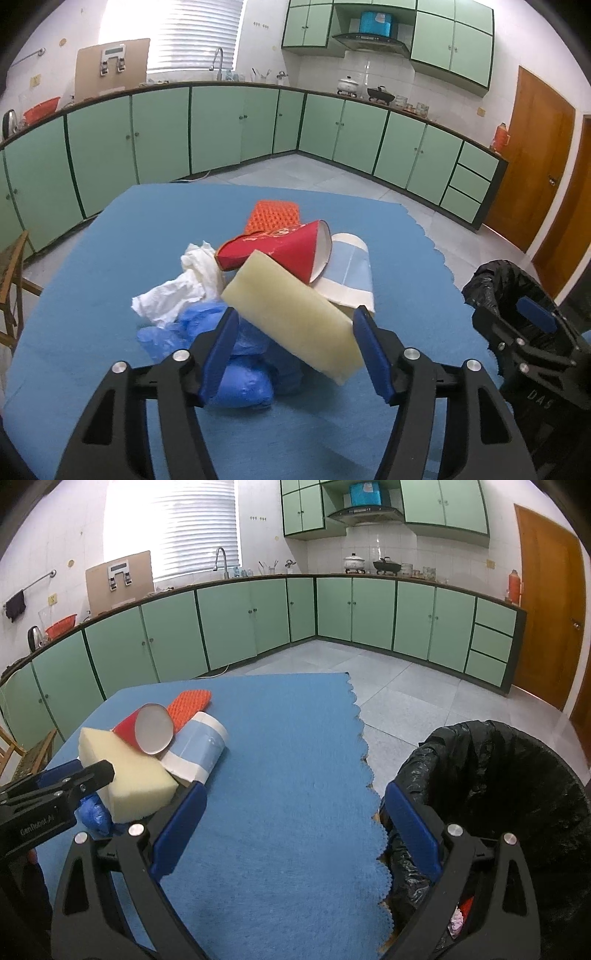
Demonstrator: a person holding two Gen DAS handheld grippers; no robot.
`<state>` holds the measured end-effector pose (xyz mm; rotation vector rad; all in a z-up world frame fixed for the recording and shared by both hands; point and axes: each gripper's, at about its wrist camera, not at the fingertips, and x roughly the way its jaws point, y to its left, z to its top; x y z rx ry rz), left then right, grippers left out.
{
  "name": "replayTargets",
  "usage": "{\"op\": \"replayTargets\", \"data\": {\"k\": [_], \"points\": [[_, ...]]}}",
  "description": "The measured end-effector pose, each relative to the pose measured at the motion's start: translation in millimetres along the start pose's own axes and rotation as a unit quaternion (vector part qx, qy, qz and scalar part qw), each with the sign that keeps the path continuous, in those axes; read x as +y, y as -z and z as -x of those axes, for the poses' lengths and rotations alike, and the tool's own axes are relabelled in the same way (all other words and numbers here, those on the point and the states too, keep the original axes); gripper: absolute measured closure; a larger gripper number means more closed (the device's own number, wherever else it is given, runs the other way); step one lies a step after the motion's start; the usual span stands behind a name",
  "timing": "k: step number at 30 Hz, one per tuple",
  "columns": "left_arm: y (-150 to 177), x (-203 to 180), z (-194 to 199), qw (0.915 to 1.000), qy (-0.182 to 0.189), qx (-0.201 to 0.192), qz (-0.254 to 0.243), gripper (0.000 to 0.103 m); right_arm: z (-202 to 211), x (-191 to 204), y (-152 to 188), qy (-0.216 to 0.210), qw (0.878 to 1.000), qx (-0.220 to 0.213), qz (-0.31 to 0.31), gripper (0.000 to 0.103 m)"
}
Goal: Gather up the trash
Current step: 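Return both tools to the table above the remaining trash, then grasp the yellow sponge with the left tool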
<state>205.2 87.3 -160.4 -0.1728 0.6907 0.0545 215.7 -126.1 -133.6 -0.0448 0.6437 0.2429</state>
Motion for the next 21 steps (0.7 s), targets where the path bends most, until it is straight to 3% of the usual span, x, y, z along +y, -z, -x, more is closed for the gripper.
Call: {"op": "replayTargets", "data": {"k": [13, 21], "points": [[-3.1, -5.6, -3.1, 0.9996, 0.014, 0.014, 0.019, 0.038, 0.0, -9.7, 2.7, 0.004, 1.000, -0.002, -0.006, 0.009], [-4.0, -7.9, 1.2, 0.9992, 0.022, 0.021, 0.028, 0.027, -0.7, -11.9, 7.1, 0.008, 1.000, 0.002, -0.001, 0.009]]}}
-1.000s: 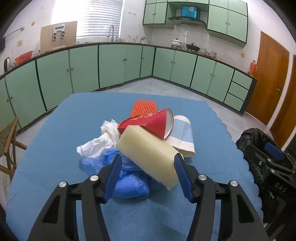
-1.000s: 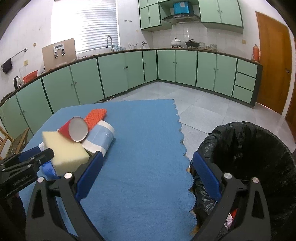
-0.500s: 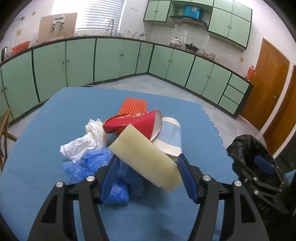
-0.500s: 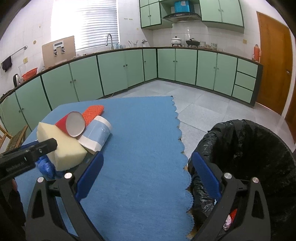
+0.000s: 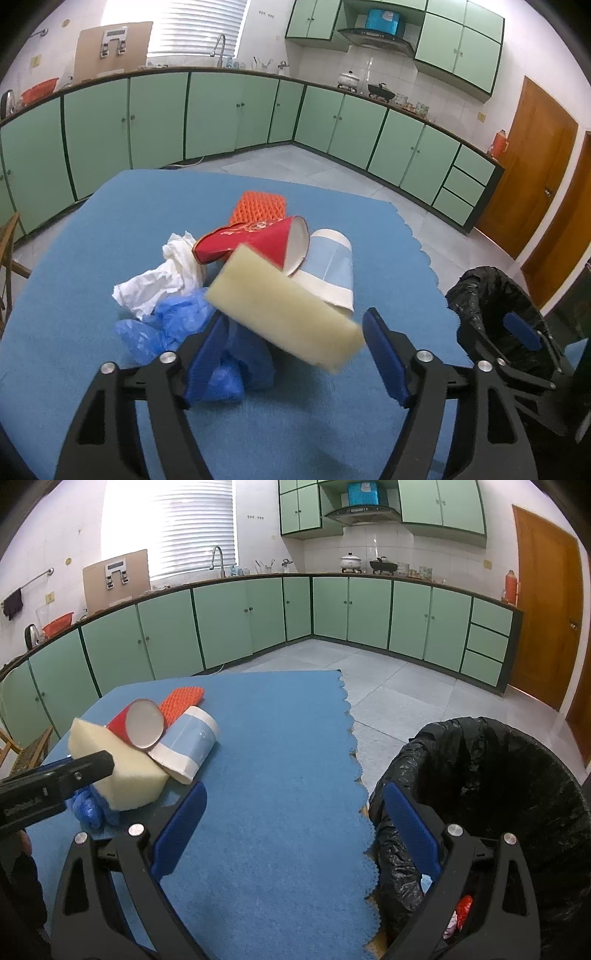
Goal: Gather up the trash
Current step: 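Grasp the yellow sponge with the left tool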
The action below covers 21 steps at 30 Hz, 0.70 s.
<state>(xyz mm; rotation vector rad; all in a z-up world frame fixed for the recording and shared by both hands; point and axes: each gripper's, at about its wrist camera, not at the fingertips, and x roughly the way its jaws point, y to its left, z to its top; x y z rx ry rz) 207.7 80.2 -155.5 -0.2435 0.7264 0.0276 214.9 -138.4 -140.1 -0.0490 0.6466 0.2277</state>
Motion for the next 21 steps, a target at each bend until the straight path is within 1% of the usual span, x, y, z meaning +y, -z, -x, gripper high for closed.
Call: {"op": "replayTargets", "data": {"k": [5, 8, 11, 12, 15, 21], "points": [[2.0, 3.3, -0.8, 0.9999, 0.002, 0.009, 0.014, 0.023, -1.3, -0.4, 2.3, 0.001, 1.000, 0.003, -0.001, 0.009], [2.6, 5.1, -9.1, 0.9997, -0.004, 0.016, 0.019, 0.023, -0.1, 0.9, 2.7, 0.001, 1.000, 0.003, 0.002, 0.009], [0.9, 7.3, -14.4, 0.9995, -0.003, 0.015, 0.028, 0.024, -0.4, 1.3, 2.8, 0.001, 1.000, 0.005, 0.002, 0.009], [0.3, 7.7, -15.3, 0.9995, -0.001, 0.013, 0.030, 0.030, -0.6, 1.5, 3.0, 0.000, 1.000, 0.006, 0.002, 0.009], [-0.7, 9.7, -14.9, 0.9993, 0.009, 0.013, 0.035, 0.043, -0.4, 1.9, 3.7, 0.000, 1.000, 0.008, 0.003, 0.009], [3.2, 10.1, -4.5, 0.9993, 0.013, 0.005, 0.035, 0.055, 1.8, 1.6, 2.5, 0.002, 1.000, 0.006, 0.002, 0.009]]}}
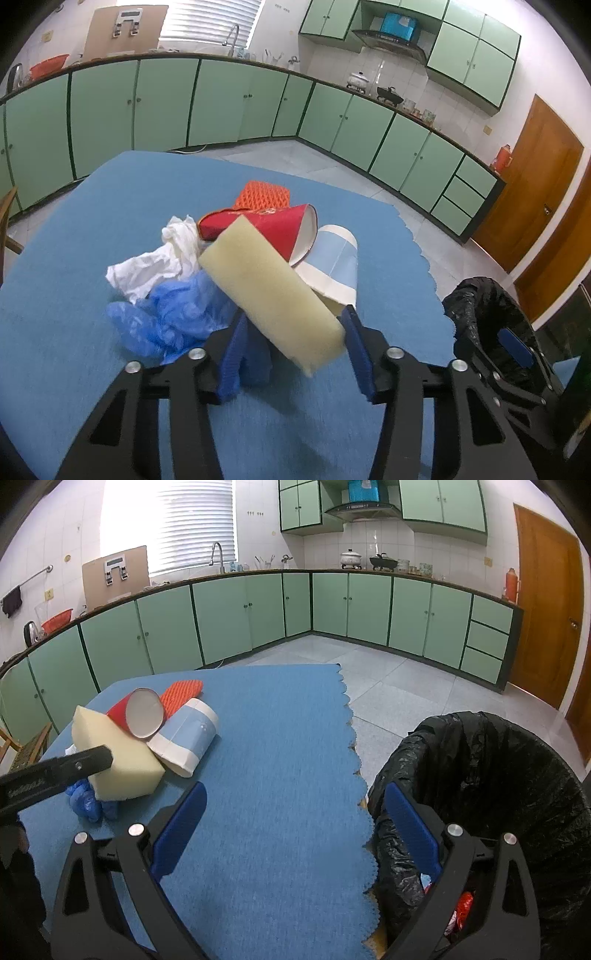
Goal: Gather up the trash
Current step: 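Grasp the yellow sponge with the left tool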
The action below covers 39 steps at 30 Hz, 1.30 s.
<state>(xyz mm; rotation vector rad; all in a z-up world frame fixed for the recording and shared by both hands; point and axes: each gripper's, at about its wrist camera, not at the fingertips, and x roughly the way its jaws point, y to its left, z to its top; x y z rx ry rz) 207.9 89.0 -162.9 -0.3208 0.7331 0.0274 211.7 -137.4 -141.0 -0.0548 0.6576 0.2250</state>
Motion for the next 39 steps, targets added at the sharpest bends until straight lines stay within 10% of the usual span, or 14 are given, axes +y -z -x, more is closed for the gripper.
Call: {"op": "replayTargets", "data": {"k": [24, 39], "points": [[38.4, 12.8, 85.3, 0.9984, 0.045, -0.014, -0.030, 0.058, 39.1, 38.2, -13.5, -0.028, 0.999, -0.024, 0.012, 0.009], [41.1, 40.0, 122.5, 0.9984, 0.012, -0.047, -0.030, 0.059, 43.1, 68.3, -7.9, -0.056, 0.998, -0.018, 0.032, 0.009]]}}
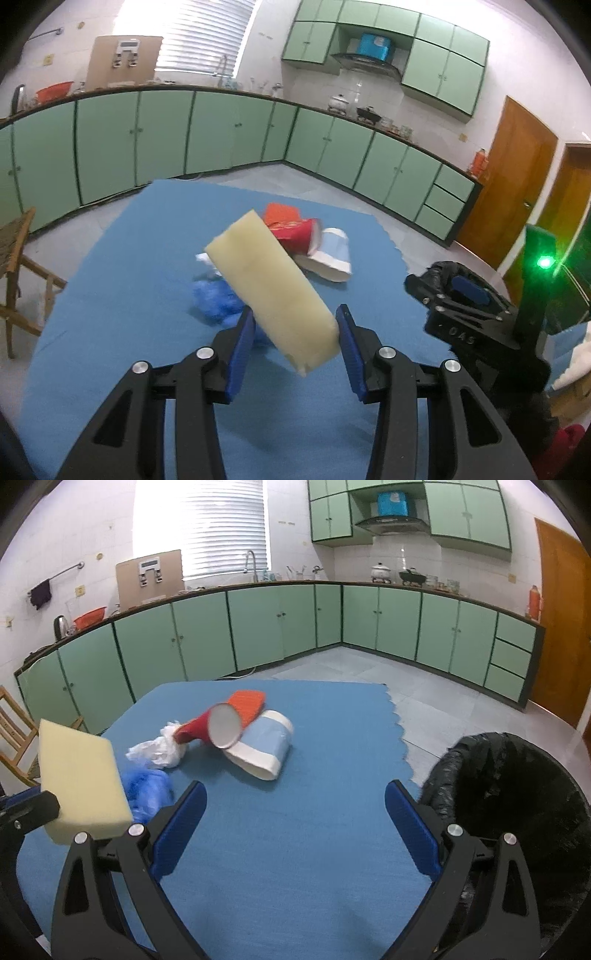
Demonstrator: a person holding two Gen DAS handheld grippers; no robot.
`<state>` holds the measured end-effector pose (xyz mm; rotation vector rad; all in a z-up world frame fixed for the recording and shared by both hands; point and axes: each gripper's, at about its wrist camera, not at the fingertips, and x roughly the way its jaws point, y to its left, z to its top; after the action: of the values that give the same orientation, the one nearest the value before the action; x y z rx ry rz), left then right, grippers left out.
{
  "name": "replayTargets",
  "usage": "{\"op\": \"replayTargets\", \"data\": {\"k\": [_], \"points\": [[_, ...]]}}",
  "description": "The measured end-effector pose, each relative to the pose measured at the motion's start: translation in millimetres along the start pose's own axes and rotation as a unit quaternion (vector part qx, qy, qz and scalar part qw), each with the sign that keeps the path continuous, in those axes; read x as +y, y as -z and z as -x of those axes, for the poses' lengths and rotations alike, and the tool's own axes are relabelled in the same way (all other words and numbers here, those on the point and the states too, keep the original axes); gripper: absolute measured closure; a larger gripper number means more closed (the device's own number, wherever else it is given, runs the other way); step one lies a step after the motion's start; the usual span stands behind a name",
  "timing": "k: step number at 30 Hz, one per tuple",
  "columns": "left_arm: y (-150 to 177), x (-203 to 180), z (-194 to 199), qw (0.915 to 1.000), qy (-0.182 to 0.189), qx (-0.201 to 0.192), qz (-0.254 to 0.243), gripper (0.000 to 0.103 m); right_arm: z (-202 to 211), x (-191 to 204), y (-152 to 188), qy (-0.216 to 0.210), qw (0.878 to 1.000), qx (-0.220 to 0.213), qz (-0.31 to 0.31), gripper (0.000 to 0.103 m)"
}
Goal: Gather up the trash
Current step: 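Grasp the yellow sponge with the left tool, then grasp the blue gloves with the right tool while the left holds the sponge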
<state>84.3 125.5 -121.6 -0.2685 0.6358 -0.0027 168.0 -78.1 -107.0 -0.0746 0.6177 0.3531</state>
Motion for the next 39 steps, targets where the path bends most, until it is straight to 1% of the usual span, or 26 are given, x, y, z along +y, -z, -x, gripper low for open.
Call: {"op": "replayTargets", "data": {"k": [4, 11, 14, 16, 20, 25, 28, 29, 30, 31, 33, 35, 36, 39], "points": [[4.8, 21.2, 1.9, 0.9994, -0.031, -0.001, 0.013, 0.059, -1.2, 23.6, -4.0, -0.019, 1.000, -0.004, 0.013, 0.009], [3.5, 51.2, 16.7, 0.9972, -0.067, -0.026, 0.022, 0.059, -9.4, 68.1, -6.7, -0.051, 0.998, -0.002, 0.032, 0.009], [8.3, 65.1, 10.8, 0.9959, -0.081, -0.021, 0.032, 0.059, -17.0, 86.0, -4.3, -0.058, 0.997, 0.003, 0.042, 0.009], [12.4, 74.6, 3.7, 0.9952, -0.087, -0.014, 0.043, 0.059, -23.5, 94.9, -1.7, -0.058, 0.997, 0.006, 0.046, 0.011], [23.9, 86.4, -3.2, 0.9944, -0.094, -0.002, 0.049, 0.059, -36.5, 104.0, 3.7, -0.056, 0.997, 0.022, 0.045, 0.015], [26.9, 83.8, -4.5, 0.9950, -0.091, -0.006, 0.039, 0.059, -49.4, 111.8, 6.8, -0.058, 0.996, 0.040, 0.053, 0.018], [28.0, 90.3, -5.2, 0.9952, -0.087, -0.006, 0.046, 0.059, -58.5, 118.4, 7.7, -0.069, 0.994, 0.055, 0.063, 0.029], [27.2, 91.5, -4.8, 0.9951, -0.086, -0.005, 0.049, 0.059, -62.1, 120.6, 8.8, -0.076, 0.993, 0.064, 0.066, 0.037], [26.4, 92.5, -4.5, 0.9950, -0.085, -0.006, 0.052, 0.059, -64.9, 122.2, 10.1, -0.081, 0.992, 0.071, 0.067, 0.047], [26.0, 93.2, -3.9, 0.9950, -0.084, -0.006, 0.054, 0.059, -68.0, 124.0, 12.0, -0.089, 0.990, 0.082, 0.069, 0.054], [24.5, 94.6, -4.0, 0.9951, -0.083, -0.005, 0.054, 0.059, -69.6, 126.4, 15.2, -0.101, 0.988, 0.094, 0.075, 0.084], [24.6, 93.7, -4.0, 0.9952, -0.083, -0.005, 0.052, 0.059, -66.5, 127.1, 16.4, -0.110, 0.986, 0.095, 0.079, 0.097], [24.2, 93.7, -4.4, 0.9952, -0.083, -0.005, 0.051, 0.059, -64.0, 126.7, 16.5, -0.114, 0.986, 0.093, 0.080, 0.101], [21.6, 91.3, -3.5, 0.9952, -0.083, -0.005, 0.051, 0.059, -52.5, 121.6, 11.6, -0.122, 0.986, 0.081, 0.075, 0.102]]}}
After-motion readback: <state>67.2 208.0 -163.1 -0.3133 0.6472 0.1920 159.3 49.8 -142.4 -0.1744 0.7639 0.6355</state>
